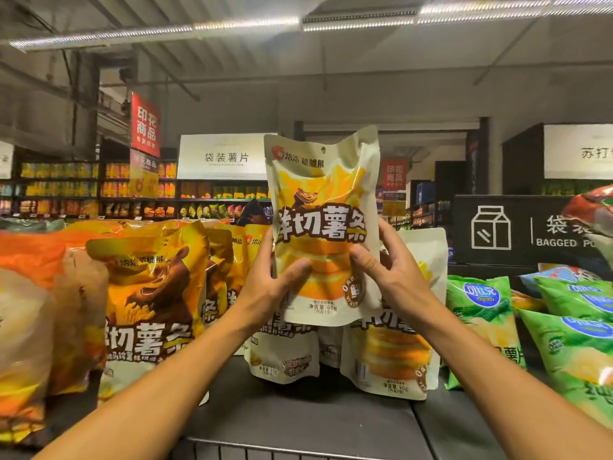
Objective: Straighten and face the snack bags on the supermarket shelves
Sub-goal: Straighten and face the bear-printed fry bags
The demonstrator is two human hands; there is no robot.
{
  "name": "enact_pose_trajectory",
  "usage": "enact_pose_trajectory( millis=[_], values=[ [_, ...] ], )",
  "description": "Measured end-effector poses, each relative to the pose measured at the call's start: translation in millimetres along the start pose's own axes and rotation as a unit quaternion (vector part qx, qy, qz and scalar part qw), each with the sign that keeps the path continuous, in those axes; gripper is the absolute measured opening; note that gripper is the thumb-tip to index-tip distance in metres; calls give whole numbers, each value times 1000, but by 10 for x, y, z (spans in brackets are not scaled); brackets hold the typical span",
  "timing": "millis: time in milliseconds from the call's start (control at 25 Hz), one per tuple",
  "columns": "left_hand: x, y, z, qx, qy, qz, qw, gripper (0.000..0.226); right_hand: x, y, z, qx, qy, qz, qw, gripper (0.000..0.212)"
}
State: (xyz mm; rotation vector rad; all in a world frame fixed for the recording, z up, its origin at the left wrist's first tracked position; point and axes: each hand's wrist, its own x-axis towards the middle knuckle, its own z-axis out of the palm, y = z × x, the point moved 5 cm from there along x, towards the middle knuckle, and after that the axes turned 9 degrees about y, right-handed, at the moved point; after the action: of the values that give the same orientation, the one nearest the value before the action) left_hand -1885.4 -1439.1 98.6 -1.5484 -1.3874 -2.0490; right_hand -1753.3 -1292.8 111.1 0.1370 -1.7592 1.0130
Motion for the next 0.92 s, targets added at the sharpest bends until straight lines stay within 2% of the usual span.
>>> enact_pose_trajectory(
  millis=[120,280,360,440,520,600,680,800,920],
  values=[
    [-28,10,-26,34,-11,9,999,76,-27,-38,3,-24,3,-21,999,71],
    [3,-90,-96,45,-21,4,999,88,-71,-83,2,-62,24,-45,997,80],
    [20,-116,-122,61,-17,11,998,91,-80,-100,10,-68,27,-54,996,75],
    [37,-158,-151,47,-15,4,999,79,-92,-111,26,-53,21,-53,997,70],
    [56,-211,-186,45,-5,-11,999,70,-126,-117,68,-39,5,-56,998,77],
    [61,-285,-193,39,-2,-24,999,50,-157,-135,117,-48,1,-65,997,81],
    [57,-339,-198,26,-1,-41,999,43,-173,-183,132,-53,22,-83,995,78],
    [36,-345,-199,31,-5,-53,998,39,-189,-249,121,-63,46,-110,991,61],
    [32,-346,-203,40,-5,-46,998,45,-214,-259,122,-72,46,-110,990,57]
  ],
)
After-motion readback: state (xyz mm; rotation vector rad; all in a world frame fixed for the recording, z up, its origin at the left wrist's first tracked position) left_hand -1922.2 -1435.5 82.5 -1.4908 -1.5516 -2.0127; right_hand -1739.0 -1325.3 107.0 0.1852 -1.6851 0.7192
